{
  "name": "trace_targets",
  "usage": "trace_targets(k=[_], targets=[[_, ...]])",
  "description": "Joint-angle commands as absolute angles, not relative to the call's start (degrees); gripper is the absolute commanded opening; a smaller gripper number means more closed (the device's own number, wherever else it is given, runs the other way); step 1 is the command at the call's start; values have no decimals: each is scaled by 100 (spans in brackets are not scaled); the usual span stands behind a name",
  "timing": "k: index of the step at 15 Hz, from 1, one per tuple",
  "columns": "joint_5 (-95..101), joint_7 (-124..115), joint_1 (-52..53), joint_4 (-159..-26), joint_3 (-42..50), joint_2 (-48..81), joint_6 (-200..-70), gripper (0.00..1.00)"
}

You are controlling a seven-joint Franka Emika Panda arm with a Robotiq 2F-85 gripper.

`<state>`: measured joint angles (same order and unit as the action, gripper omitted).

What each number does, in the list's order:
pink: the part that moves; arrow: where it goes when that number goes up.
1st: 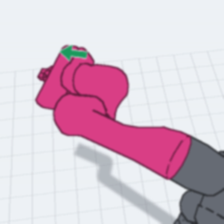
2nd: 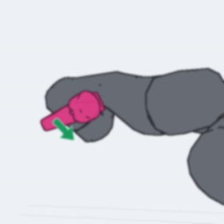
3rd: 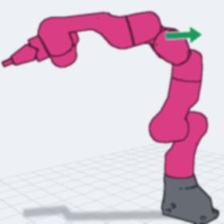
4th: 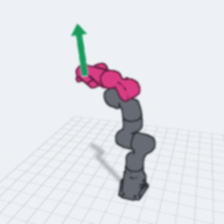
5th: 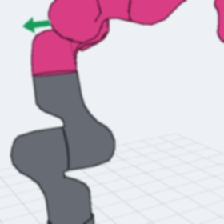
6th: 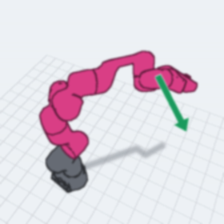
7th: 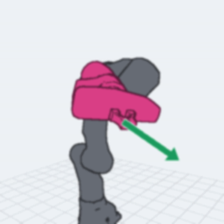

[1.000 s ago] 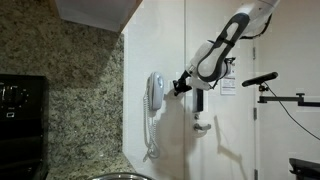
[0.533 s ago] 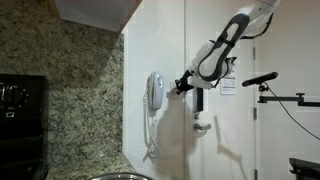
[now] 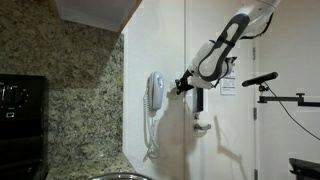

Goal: Turn off the light switch

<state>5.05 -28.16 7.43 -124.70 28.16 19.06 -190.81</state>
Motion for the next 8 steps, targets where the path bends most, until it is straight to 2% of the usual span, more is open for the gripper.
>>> trace_targets(k=[1,8], targets=[[505,-2816,743,-12470,2816,1906,-19081,1],[505,-2827,701,-12490,2760,1909,-19081,1]])
